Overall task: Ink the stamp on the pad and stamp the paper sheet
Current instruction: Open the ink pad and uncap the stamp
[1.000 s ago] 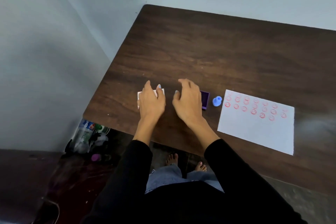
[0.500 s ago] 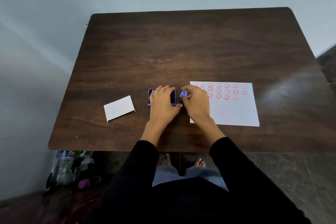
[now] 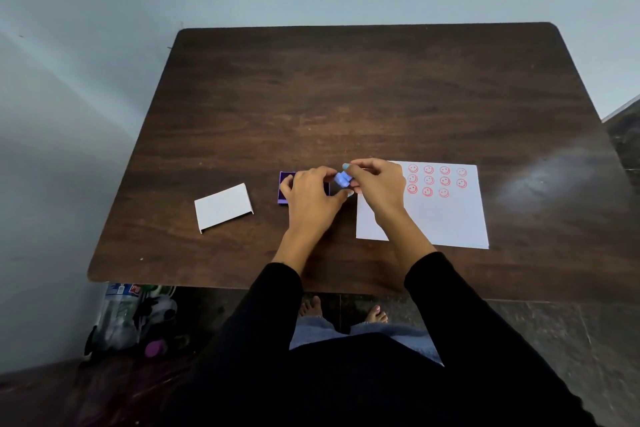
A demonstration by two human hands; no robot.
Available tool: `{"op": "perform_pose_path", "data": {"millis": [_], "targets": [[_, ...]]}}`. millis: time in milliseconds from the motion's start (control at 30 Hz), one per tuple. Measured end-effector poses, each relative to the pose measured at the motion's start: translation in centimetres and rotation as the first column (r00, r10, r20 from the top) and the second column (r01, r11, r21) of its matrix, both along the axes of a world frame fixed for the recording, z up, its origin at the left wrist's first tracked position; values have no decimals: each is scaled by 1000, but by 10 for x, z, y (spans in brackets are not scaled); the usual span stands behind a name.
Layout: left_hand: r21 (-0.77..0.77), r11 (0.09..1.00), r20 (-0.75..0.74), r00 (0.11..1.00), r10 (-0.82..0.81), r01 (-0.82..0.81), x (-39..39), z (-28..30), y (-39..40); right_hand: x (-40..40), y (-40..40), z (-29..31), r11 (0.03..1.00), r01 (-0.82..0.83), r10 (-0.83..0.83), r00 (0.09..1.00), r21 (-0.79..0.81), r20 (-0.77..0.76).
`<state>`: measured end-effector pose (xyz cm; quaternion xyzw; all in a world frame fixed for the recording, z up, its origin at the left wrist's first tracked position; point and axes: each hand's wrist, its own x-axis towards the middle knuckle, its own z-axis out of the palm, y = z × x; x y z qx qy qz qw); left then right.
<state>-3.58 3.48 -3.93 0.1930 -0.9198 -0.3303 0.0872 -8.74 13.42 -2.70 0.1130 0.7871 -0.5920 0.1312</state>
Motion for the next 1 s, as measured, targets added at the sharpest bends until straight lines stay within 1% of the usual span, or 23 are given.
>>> {"op": "perform_pose_path", "data": {"millis": [100,167,467,667,733,800,833,867,900,933,967,1000], "targets": [[52,998,-24,999,27,-26,-1,1,2,-1,1,0,1000,-1,1,1000,-17,7],[62,997,-27,999,39,-38,-2,2,4,-2,2,1,1000,-6,6,1000,-19,-2],[-1,998,41,997,67,-67,-8,1,5,-4,6,-2,998,-36,34,998,-49,-43],[51,995,87,993,84,-89,-9,-7,6,-10,12,-2,969,-149,146,989,-197,-29],[42,995,86,993,86,-90,-10,-9,8,-11,13,-3,972,-123,122,992,-201,-20],[10,995,89,992,95,-96,-9,-13,10,-13,14,-2,970,-46,50,999,-237,8],[-14,995,91,991,97,-96,-8,-15,11,-14,15,0,951,16,1,999,-309,53],[-45,995,89,991,96,-92,-5,-18,12,-16,17,3,899,93,-42,991,-427,128],[-80,993,81,993,91,-84,-2,-21,13,-18,19,5,806,174,-58,974,-565,218],[-112,991,69,994,83,-75,2,-24,15,-20,22,8,685,250,-47,952,-684,302],[-138,988,56,996,73,-65,6,-27,16,-21,24,10,566,315,-26,930,-762,366],[-159,986,47,997,65,-56,10,-30,17,-21,26,11,469,365,-5,911,-804,411]]}}
